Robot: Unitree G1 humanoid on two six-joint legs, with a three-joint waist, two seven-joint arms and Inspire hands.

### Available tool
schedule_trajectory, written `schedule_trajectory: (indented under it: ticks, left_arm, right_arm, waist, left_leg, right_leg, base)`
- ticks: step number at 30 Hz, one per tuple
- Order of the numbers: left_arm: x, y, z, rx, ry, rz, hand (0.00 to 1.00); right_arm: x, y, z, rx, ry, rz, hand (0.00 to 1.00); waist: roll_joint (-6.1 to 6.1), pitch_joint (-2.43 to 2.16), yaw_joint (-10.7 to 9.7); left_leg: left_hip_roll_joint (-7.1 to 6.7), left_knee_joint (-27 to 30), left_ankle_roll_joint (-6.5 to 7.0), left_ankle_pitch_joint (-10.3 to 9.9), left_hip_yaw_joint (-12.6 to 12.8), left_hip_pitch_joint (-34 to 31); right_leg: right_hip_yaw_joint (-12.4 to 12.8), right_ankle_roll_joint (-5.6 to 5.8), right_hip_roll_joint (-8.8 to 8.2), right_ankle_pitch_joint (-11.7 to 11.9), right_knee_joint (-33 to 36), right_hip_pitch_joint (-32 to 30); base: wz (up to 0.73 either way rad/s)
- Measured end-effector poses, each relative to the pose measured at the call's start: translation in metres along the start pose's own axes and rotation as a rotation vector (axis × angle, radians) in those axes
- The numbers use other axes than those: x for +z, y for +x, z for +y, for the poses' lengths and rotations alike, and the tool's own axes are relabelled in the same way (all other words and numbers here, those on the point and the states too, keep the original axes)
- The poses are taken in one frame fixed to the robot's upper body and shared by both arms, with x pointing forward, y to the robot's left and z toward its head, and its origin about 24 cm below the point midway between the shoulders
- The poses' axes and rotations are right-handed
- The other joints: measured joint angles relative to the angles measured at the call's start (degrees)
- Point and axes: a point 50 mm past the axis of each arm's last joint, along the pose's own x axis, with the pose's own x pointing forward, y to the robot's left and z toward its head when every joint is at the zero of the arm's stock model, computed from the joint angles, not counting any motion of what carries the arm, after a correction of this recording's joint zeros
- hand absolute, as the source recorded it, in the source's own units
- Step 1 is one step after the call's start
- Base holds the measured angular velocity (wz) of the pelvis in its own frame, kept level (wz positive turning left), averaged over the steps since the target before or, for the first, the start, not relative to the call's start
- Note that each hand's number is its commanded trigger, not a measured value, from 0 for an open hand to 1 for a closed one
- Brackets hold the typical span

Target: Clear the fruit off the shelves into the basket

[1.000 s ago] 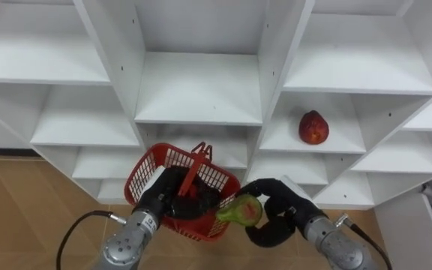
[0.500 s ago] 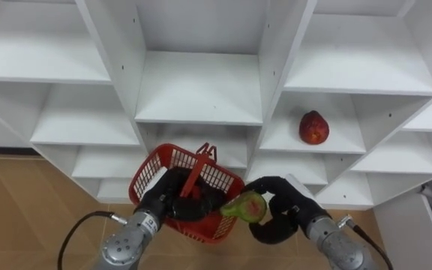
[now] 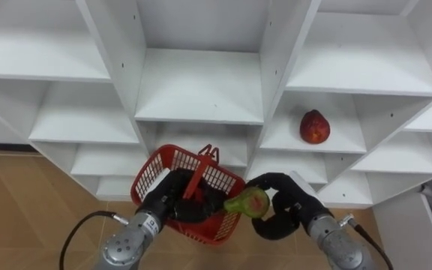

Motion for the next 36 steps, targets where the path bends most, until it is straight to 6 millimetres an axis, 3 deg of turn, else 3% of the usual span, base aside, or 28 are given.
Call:
schedule_trajectory:
  ticks: [14, 24, 36]
  left_arm:
    - [0.004, 0.0, 0.0, -0.025, 0.015, -0.018, 1.0]
    - [0.004, 0.001, -0.007, -0.066, 0.018, -0.016, 1.0]
    - [0.003, 0.001, -0.017, -0.106, 0.026, -0.012, 1.0]
  right_arm:
    - [-0.006, 0.0, 0.002, 0.008, -0.003, 0.03, 1.0]
    - [-0.017, 0.002, 0.009, 0.054, 0.001, 0.092, 1.0]
    - [-0.015, 0.009, 0.013, 0.098, -0.005, 0.107, 1.0]
  waist:
    - [0.5, 0.32, 0.15]
    - [1.3, 0.28, 0.27]
    - [1.37, 0.27, 0.35]
  left_leg:
    - [0.03, -0.02, -0.02, -0.02, -0.25, 0.01]
    - [0.04, -0.01, -0.03, -0.04, -0.28, 0.06]
    - [0.05, 0.0, -0.02, -0.04, 0.07, 0.27]
  right_leg:
    - [0.07, -0.01, 0.06, 0.0, 0.04, -0.04]
    - [-0.05, -0.01, 0.05, 0.01, 0.25, -0.06]
    - [-0.13, -0.02, 0.02, 0.02, 0.32, 0.08]
  base:
    - [0.0]
    - [0.0]
    - [0.0]
